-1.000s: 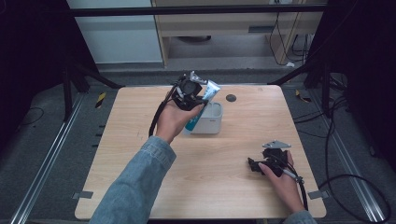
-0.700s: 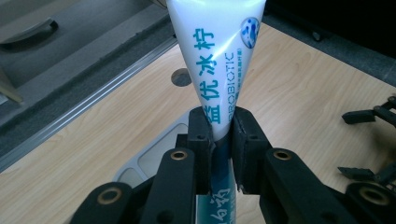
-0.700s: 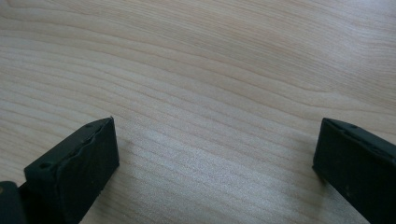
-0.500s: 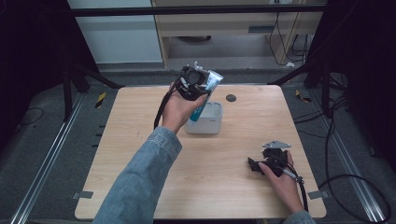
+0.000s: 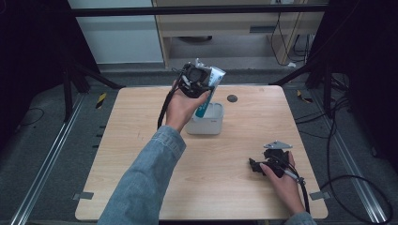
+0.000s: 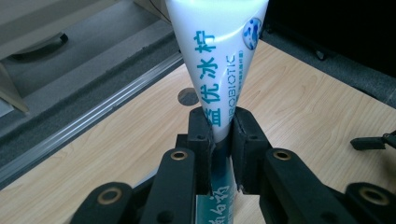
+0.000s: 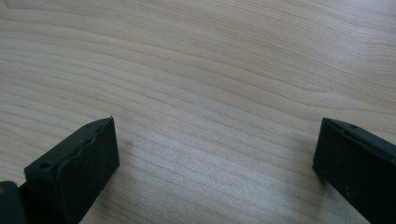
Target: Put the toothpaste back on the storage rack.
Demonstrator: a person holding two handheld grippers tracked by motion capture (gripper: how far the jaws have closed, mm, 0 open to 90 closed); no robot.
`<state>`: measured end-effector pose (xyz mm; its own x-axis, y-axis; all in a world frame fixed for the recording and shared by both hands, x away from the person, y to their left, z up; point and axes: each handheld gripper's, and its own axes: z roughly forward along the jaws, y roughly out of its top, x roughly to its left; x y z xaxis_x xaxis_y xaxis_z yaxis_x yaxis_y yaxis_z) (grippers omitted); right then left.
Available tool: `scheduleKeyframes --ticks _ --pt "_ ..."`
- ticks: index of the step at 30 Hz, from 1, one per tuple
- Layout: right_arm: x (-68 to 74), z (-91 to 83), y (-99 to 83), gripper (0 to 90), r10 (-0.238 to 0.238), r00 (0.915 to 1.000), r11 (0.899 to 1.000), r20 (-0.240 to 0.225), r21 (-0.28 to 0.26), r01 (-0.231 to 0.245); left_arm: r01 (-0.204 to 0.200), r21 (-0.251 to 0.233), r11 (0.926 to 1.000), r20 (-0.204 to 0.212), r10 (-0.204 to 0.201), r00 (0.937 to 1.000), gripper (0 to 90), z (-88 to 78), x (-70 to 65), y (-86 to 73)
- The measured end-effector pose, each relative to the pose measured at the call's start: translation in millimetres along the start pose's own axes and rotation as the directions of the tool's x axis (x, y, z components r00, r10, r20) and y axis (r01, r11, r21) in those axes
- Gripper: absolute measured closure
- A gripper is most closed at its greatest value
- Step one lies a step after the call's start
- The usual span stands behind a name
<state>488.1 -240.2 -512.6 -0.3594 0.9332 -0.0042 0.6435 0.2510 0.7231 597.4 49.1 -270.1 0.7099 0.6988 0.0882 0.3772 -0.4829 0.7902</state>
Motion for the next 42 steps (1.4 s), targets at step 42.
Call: scheduleKeyframes --ticks 42 --pt "0.0 0.2 -0.1 0.4 -0.001 1.0000 1.000 0.001 -0.002 0.001 0.060 -0.140 0.9883 -0.029 -0.065 0.9974 78.7 24.0 12.1 0.8"
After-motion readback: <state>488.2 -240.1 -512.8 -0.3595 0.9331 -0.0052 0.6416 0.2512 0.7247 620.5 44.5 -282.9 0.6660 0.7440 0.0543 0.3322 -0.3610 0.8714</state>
